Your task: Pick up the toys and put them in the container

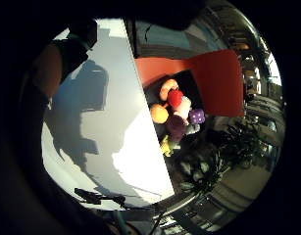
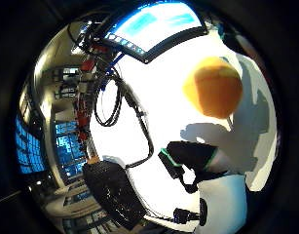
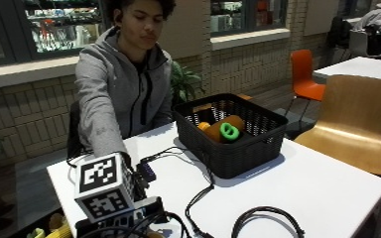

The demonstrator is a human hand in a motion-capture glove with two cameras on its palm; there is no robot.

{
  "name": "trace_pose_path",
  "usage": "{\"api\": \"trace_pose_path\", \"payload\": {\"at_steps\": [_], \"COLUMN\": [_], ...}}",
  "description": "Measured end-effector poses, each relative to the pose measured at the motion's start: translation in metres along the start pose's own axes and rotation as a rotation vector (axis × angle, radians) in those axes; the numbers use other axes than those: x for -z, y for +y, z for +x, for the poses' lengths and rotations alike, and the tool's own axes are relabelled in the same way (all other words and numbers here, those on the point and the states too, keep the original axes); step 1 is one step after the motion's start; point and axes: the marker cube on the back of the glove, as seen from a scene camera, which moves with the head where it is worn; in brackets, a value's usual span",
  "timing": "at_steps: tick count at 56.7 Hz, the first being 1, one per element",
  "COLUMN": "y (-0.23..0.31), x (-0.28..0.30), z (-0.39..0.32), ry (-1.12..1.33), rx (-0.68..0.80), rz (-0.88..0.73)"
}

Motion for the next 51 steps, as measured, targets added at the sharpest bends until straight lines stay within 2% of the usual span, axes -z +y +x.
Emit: {"api": "trace_pose_path", "payload": {"at_steps": [9, 14, 19, 23, 30, 35, 41, 51], "y": [-0.012, -0.012, -0.006, 0.005, 0.024, 0.064, 0.128, 0.192], "x": [-0.017, -0.019, -0.015, -0.007, 0.036, 0.067, 0.089, 0.110], "z": [-0.001, -0.006, -0.010, -0.017, -0.050, -0.086, -0.137, -0.213], "ry": [0.016, -0.037, 0.047, 0.119, 0.071, 0.088, 0.093, 0.073], "rx": [-0.001, 0.046, 0.089, 0.153, 0.334, 0.514, 0.655, 0.840], "rz": [-0.019, 0.056, 0.132, 0.172, 0.217, 0.310, 0.410, 0.425]}}
